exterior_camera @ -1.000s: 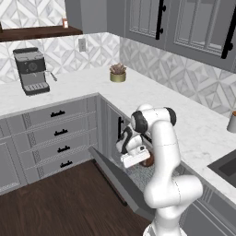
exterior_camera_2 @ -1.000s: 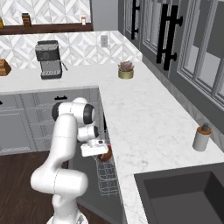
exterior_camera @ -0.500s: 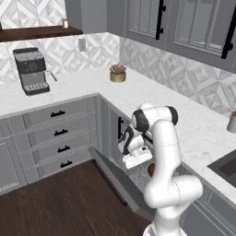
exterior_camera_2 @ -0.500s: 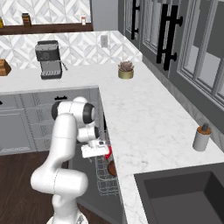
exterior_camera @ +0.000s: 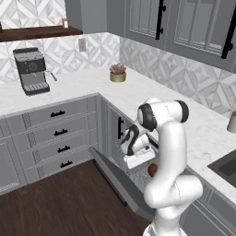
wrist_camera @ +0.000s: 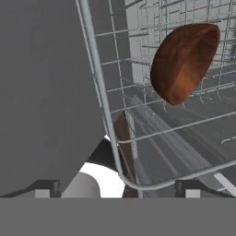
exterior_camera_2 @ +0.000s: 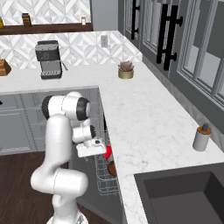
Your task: Pick up the cup and bowl from the counter, place them in the dishwasher, and close the dishwasher door.
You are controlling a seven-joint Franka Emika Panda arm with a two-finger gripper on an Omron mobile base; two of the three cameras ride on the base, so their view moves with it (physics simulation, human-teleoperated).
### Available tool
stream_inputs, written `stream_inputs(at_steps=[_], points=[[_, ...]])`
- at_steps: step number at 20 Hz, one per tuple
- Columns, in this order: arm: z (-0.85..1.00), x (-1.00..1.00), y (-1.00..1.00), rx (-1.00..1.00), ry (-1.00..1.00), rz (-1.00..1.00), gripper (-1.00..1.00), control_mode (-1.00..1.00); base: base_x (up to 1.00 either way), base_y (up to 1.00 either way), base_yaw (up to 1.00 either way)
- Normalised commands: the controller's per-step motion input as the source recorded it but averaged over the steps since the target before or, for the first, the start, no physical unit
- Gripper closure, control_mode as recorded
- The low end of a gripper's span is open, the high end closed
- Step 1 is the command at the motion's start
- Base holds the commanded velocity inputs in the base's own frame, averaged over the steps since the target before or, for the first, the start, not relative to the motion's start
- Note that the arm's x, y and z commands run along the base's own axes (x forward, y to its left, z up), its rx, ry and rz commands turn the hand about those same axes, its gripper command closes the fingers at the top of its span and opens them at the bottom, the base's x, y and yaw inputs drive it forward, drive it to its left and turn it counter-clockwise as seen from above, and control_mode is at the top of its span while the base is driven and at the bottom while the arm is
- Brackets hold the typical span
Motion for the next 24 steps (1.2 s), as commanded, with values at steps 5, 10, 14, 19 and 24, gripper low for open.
stream_inputs(at_steps=[5, 10, 14, 19, 24], points=[[0.98, -0.62, 0.36, 0.01, -0.26, 0.04, -1.0, -1.0, 0.0, 0.0, 0.0], [0.72, -0.41, 0.8, -0.01, -0.25, 0.0, -1.0, -1.0, 0.0, 0.0, 0.0], [0.46, -0.23, 0.99, -0.1, -0.18, 0.0, -1.0, -1.0, 0.0, 0.0, 0.0], [0.2, -0.09, 1.0, -0.2, -0.11, 0.0, -1.0, -1.0, 0.0, 0.0, 0.0], [0.01, 0.0, 0.95, -0.26, -0.03, 0.0, -1.0, -1.0, 0.0, 0.0, 0.0]])
